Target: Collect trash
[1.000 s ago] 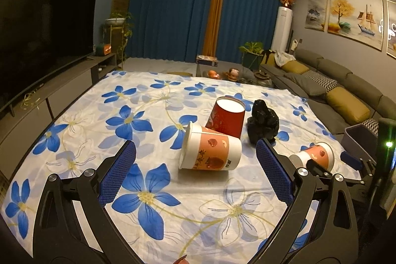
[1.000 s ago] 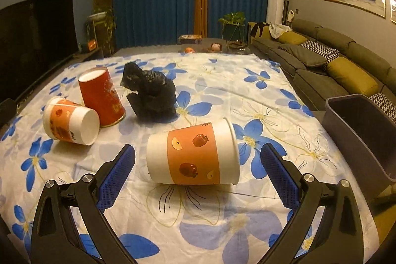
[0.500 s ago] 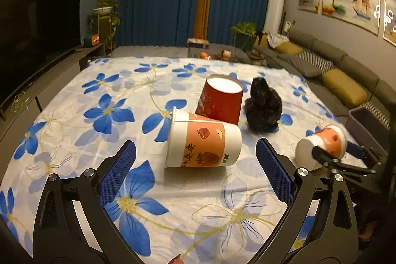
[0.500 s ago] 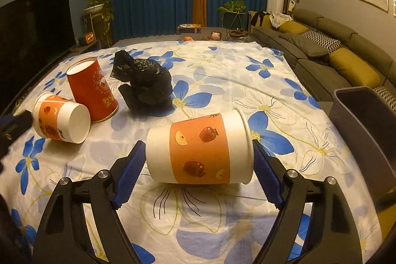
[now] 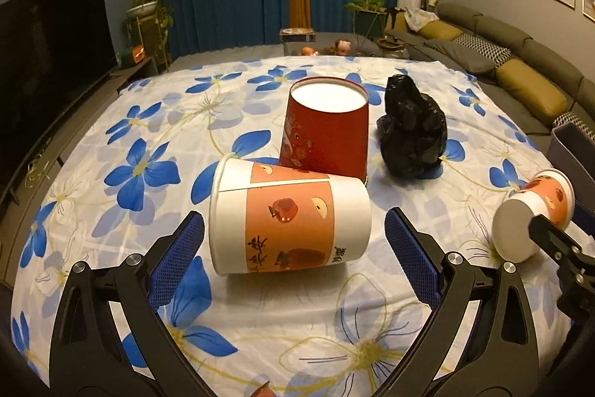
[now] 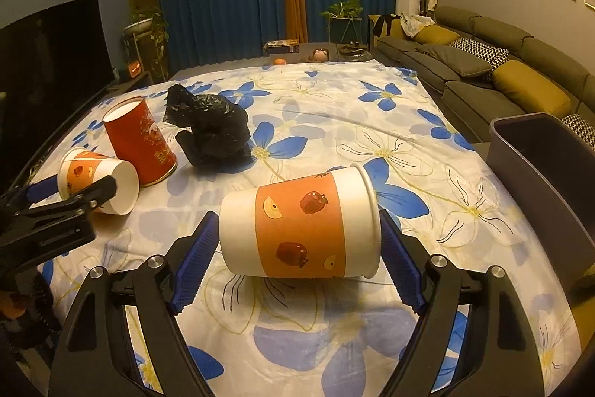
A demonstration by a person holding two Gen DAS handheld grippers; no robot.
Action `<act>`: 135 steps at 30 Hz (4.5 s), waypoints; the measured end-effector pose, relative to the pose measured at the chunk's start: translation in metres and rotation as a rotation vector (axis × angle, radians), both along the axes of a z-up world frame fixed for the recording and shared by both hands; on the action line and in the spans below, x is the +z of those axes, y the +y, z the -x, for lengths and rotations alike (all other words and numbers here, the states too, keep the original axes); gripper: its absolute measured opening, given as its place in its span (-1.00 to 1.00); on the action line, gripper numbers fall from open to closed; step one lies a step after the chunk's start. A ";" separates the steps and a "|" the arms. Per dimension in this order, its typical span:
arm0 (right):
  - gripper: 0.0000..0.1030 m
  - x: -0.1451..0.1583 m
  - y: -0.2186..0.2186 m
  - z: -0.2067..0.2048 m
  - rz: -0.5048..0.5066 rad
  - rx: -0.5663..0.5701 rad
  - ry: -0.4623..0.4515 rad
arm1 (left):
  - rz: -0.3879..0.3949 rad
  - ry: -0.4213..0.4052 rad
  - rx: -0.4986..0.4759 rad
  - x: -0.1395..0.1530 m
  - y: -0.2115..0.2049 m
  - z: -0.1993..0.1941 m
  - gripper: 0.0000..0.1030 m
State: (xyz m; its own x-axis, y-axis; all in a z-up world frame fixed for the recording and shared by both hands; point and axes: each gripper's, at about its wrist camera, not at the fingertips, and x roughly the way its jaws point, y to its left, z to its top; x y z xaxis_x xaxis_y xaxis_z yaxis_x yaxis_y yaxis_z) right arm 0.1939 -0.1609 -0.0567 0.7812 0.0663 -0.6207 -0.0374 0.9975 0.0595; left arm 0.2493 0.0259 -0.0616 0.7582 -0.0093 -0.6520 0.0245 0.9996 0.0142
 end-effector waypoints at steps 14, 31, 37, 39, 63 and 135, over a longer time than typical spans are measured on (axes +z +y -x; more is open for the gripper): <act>0.56 0.010 0.001 0.016 -0.013 0.018 -0.034 | 0.115 0.029 -0.013 -0.005 0.015 0.003 0.54; 0.56 0.026 -0.008 0.054 -0.037 0.034 -0.088 | 0.204 -0.076 -0.041 0.030 0.014 0.077 0.54; 0.56 0.038 -0.018 0.067 -0.040 0.027 -0.125 | 0.195 -0.101 -0.072 0.042 0.001 0.086 0.54; 0.56 0.042 -0.023 0.071 -0.039 0.020 -0.138 | 0.192 -0.105 -0.087 0.046 -0.006 0.087 0.54; 0.56 0.077 -0.148 0.076 -0.011 -0.228 -0.265 | 0.182 -0.176 -0.427 0.082 -0.165 0.050 0.54; 0.65 0.060 -0.303 0.052 -0.026 -0.602 -0.259 | 0.388 -0.036 -0.779 0.048 -0.365 -0.027 0.80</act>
